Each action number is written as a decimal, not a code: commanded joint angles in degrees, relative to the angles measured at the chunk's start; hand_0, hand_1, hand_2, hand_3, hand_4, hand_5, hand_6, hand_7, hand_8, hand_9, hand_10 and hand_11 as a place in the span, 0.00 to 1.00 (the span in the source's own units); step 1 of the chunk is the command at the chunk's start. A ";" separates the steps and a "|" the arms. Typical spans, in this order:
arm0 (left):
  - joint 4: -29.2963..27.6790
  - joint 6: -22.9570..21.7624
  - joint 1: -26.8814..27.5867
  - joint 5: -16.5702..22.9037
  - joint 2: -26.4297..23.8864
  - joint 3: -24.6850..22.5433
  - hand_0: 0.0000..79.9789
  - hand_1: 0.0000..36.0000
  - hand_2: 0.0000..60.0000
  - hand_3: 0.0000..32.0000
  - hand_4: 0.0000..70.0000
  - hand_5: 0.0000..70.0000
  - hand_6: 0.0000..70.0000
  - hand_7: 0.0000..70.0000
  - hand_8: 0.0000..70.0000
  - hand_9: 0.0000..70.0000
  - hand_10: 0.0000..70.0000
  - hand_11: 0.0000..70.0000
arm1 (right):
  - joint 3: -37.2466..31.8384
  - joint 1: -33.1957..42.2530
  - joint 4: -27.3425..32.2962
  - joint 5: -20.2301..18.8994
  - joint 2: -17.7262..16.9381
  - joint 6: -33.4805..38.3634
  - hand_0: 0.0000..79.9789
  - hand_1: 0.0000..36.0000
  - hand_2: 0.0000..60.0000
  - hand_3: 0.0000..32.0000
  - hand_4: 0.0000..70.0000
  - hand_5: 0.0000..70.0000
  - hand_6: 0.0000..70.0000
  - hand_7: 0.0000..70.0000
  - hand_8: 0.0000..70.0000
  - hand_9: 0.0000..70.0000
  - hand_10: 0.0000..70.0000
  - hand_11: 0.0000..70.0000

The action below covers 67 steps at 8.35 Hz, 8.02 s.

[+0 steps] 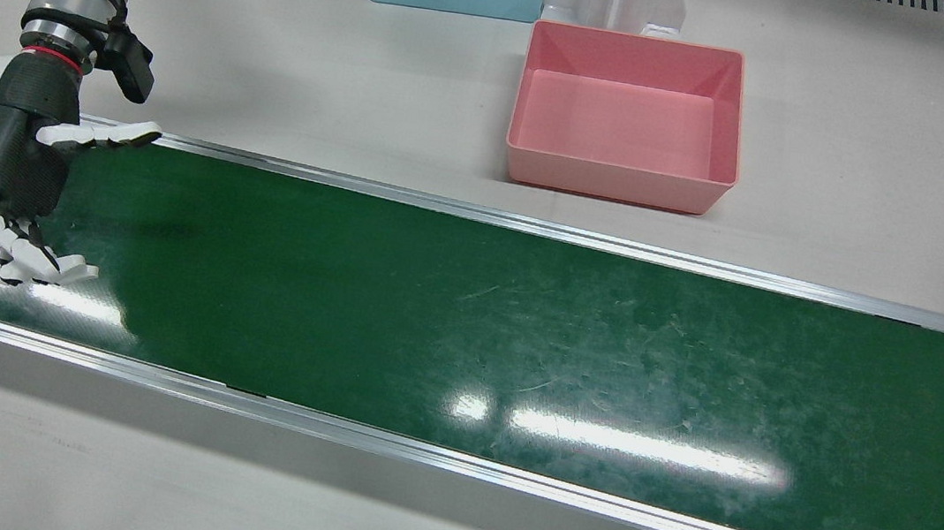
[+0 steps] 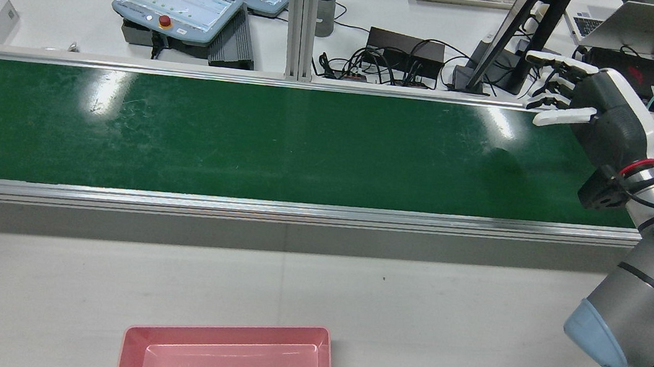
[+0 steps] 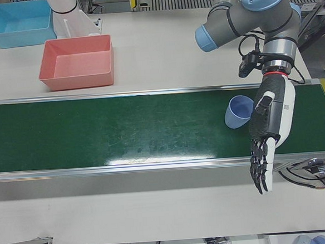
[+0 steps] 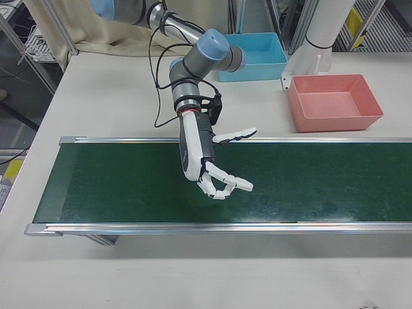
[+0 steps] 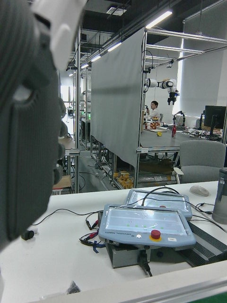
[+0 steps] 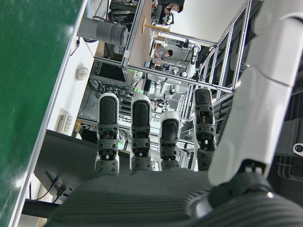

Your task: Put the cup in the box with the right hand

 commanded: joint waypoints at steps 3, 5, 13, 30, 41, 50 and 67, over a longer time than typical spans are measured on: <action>0.00 0.00 0.00 0.00 0.00 0.00 0.00 0.00 0.00 0.00 0.00 0.00 0.00 0.00 0.00 0.00 0.00 0.00 | 0.18 0.17 0.26 0.00 0.00 0.09 0.76 0.30 0.00 0.00 0.25 0.10 0.13 0.47 0.12 0.25 0.10 0.17; 0.00 0.00 -0.01 0.00 0.00 0.00 0.00 0.00 0.00 0.00 0.00 0.00 0.00 0.00 0.00 0.00 0.00 0.00 | 0.09 0.17 0.35 0.00 0.00 0.09 0.77 0.30 0.00 0.00 0.24 0.09 0.08 0.21 0.03 0.10 0.03 0.07; 0.00 0.00 -0.01 0.00 0.00 0.00 0.00 0.00 0.00 0.00 0.00 0.00 0.00 0.00 0.00 0.00 0.00 0.00 | -0.18 0.09 0.35 0.09 0.00 0.00 0.76 0.25 0.00 0.00 0.28 0.14 0.25 0.91 0.42 0.70 0.25 0.38; 0.00 0.00 0.08 0.00 0.00 0.00 0.00 0.00 0.00 0.00 0.00 0.00 0.00 0.00 0.00 0.00 0.00 0.00 | -0.09 0.17 0.35 0.00 0.00 0.00 0.78 0.32 0.00 0.00 0.19 0.09 0.06 0.14 0.03 0.08 0.02 0.06; 0.00 0.00 0.08 0.00 0.00 0.00 0.00 0.00 0.00 0.00 0.00 0.00 0.00 0.00 0.00 0.00 0.00 0.00 | -0.09 0.26 0.35 0.00 0.00 0.00 0.77 0.35 0.00 0.00 0.21 0.09 0.08 0.22 0.05 0.13 0.00 0.03; 0.00 0.00 -0.01 0.00 0.00 0.00 0.00 0.00 0.00 0.00 0.00 0.00 0.00 0.00 0.00 0.00 0.00 0.00 | 0.00 0.61 0.35 0.00 0.00 0.09 1.00 1.00 1.00 0.00 0.13 0.26 0.14 0.28 0.12 0.19 0.07 0.18; 0.00 0.00 0.00 0.00 0.00 0.00 0.00 0.00 0.00 0.00 0.00 0.00 0.00 0.00 0.00 0.00 0.00 0.00 | -0.61 0.26 0.35 0.00 0.18 0.00 0.92 0.38 0.00 0.00 0.22 0.11 0.09 0.24 0.06 0.14 0.02 0.06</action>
